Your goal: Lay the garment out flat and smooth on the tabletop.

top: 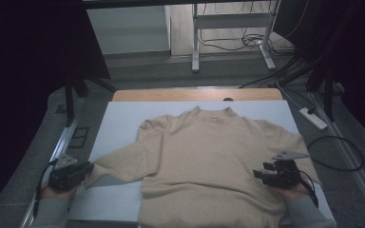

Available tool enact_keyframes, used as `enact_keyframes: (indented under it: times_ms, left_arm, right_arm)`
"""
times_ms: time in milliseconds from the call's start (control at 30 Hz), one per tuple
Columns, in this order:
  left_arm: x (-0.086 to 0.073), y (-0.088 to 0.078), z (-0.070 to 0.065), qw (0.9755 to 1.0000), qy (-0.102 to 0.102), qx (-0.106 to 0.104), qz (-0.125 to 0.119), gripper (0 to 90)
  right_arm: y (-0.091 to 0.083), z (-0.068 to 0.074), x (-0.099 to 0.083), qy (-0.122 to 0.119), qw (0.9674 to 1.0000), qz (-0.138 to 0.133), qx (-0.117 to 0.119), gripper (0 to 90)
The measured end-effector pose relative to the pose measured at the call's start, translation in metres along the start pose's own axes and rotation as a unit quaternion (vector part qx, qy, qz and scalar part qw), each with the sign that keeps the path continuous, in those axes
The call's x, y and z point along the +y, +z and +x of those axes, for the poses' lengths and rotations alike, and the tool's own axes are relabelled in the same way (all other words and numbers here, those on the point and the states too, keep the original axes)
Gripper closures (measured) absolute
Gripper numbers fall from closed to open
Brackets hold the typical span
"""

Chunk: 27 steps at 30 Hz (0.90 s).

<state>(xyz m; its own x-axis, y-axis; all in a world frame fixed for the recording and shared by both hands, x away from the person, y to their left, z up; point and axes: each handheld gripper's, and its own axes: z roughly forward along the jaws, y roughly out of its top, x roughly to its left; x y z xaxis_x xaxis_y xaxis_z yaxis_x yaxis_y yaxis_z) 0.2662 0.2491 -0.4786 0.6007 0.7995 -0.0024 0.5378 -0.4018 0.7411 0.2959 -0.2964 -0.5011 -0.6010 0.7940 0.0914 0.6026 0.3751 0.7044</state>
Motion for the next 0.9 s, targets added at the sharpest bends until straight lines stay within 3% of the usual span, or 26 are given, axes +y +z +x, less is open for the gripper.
enact_keyframes:
  times_ms: [100,233,300,367,467,567,633,700,733,800,833,900]
  left_arm:
    - [-0.023,-0.012,0.020,0.9992,-0.035,0.021,0.004,79.0]
    - [-0.054,-0.026,0.042,0.9959,-0.071,0.053,0.018,77.0]
    - [-0.066,-0.034,0.051,0.9939,-0.084,0.067,0.022,65.7]
    - [-0.077,-0.042,0.060,0.9927,-0.085,0.083,0.025,50.9]
    - [-0.089,-0.054,0.076,0.9888,-0.088,0.115,0.037,41.2]
    - [-0.100,-0.066,0.094,0.9828,-0.098,0.149,0.046,39.1]
    - [-0.108,-0.074,0.106,0.9758,-0.109,0.181,0.056,38.1]
    - [-0.117,-0.079,0.115,0.9689,-0.140,0.197,0.054,37.4]
    - [-0.120,-0.080,0.117,0.9668,-0.156,0.196,0.049,37.1]
    - [-0.119,-0.080,0.111,0.9623,-0.158,0.218,0.042,35.3]
    - [-0.116,-0.080,0.107,0.9612,-0.155,0.225,0.037,34.8]
    - [-0.104,-0.079,0.099,0.9627,-0.147,0.226,0.025,30.5]
  right_arm:
    - [-0.001,-0.002,0.000,0.003,1.0000,0.000,0.000,42.9]
    - [-0.001,-0.003,-0.001,0.006,1.0000,0.000,-0.001,42.9]
    - [-0.001,-0.003,0.000,0.008,1.0000,0.000,-0.001,42.9]
    - [-0.001,-0.004,-0.001,0.010,0.9999,0.002,-0.003,42.8]
    - [0.000,-0.005,-0.001,0.009,0.9999,0.004,-0.004,42.7]
    - [0.001,-0.006,-0.002,0.010,0.9999,0.008,-0.007,42.5]
    - [0.001,-0.008,-0.002,0.011,0.9999,0.007,-0.010,42.4]
    - [0.001,-0.009,-0.003,0.013,0.9998,0.007,-0.011,42.4]
    - [0.001,-0.009,-0.003,0.013,0.9998,0.008,-0.011,42.4]
    - [0.001,-0.009,-0.003,0.014,0.9998,0.009,-0.013,42.4]
    - [0.001,-0.010,-0.003,0.014,0.9998,0.010,-0.014,42.4]
    - [0.002,-0.010,-0.003,0.013,0.9998,0.011,-0.014,42.4]
